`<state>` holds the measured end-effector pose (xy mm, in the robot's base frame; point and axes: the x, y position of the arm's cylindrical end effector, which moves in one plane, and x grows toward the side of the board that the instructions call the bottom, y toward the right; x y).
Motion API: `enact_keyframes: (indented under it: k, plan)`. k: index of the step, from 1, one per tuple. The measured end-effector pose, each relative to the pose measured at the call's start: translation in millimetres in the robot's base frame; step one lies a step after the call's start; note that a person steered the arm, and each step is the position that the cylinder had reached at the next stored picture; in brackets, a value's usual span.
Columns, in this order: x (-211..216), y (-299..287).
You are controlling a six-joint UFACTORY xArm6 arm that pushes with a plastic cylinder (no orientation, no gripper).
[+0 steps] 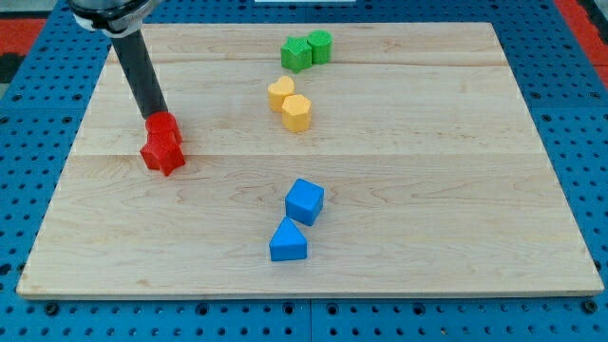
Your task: Push red blocks towards the bottom of the board
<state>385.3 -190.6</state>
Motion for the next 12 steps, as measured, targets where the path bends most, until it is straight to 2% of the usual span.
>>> enact_keyframes:
  k: [3, 4, 5, 6, 7, 8, 9, 10, 11, 12]
  plan:
    - [79.0, 13.2]
    - [48.6, 11.3]
    - [23.7, 54.3]
    - [44.1, 91.0]
    - [86.3, 65.9]
    - [109.6, 20.6]
    - [111.9, 11.9]
    - [111.9, 73.7]
    - [151.6, 89.1]
    - [184.0, 50.1]
